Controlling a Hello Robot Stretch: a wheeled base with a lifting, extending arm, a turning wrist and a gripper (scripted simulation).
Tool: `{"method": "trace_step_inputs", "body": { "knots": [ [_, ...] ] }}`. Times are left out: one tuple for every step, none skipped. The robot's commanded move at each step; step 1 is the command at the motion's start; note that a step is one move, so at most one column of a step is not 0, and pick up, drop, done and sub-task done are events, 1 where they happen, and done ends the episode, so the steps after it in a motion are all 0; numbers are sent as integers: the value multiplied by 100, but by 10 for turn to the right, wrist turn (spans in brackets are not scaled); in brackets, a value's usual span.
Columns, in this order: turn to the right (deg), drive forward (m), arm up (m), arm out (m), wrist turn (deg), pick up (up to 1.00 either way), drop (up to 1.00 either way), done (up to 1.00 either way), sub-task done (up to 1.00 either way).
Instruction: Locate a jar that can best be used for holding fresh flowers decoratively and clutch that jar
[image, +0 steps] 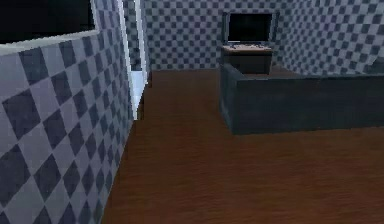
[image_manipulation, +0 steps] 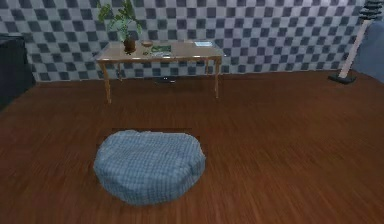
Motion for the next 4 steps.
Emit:
{"method": "trace_step_inputs", "body": {
  "knots": [
    [0,100,0,0,0,0,0,0,0],
    [-30,0,0,0,0,0,0,0,0],
    [0,100,0,0,0,0,0,0,0],
    [0,100,0,0,0,0,0,0,0]
  ]
}}
